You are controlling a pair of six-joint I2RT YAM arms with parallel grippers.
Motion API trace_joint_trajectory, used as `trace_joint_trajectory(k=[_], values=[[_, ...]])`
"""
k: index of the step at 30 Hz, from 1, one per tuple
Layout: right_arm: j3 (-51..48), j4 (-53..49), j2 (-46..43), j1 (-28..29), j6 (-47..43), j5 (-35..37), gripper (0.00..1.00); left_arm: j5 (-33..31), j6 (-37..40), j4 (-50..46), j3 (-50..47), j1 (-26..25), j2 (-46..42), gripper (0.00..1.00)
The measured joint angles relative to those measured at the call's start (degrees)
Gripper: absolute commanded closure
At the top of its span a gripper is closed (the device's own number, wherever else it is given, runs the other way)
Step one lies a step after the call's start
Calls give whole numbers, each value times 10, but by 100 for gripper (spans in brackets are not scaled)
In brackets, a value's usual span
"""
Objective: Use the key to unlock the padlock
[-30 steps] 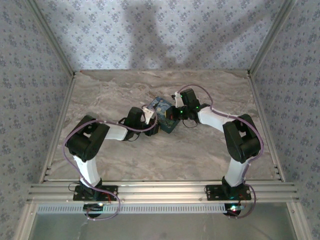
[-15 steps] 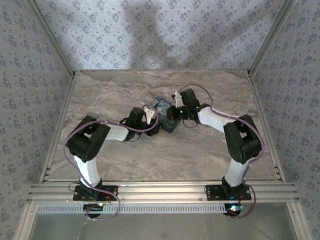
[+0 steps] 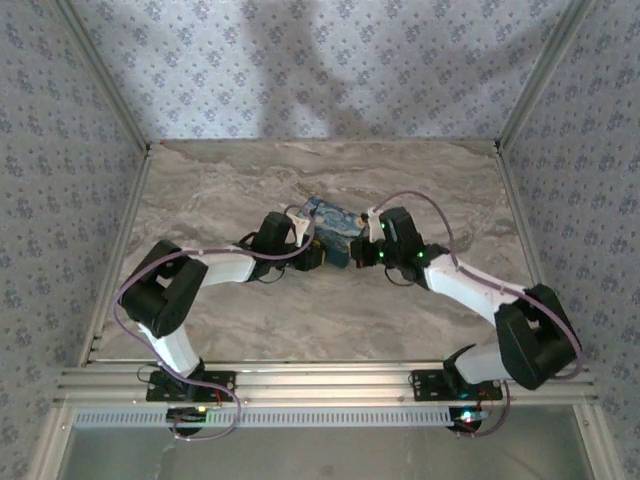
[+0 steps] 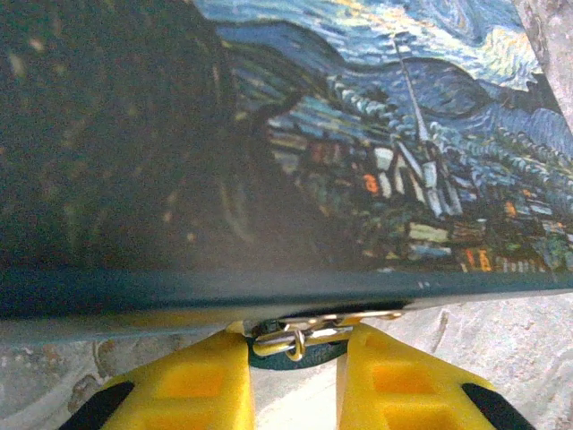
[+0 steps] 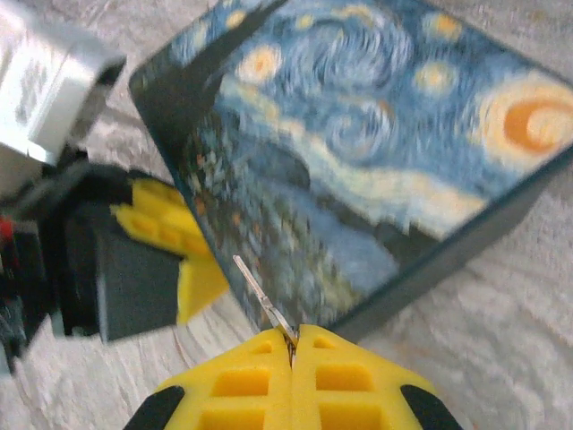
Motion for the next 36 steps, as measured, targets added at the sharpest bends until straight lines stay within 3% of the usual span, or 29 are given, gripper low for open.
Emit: trace_joint_trajectory(k=[6,11,21,36], values=[[-103,55,-64,54,-6,46,100,12,-66,-21,1,-5,-7,80],[-157,117,-68,87,-8,77,100,23,-113,-38,4,-8,-8,80],[-192,263,14,144,-10,119,100,27,-183,-67,10,-13,-21,81],[-228,422,104,141,41,120,100,27,-219,-71,10,-24,-30,81]])
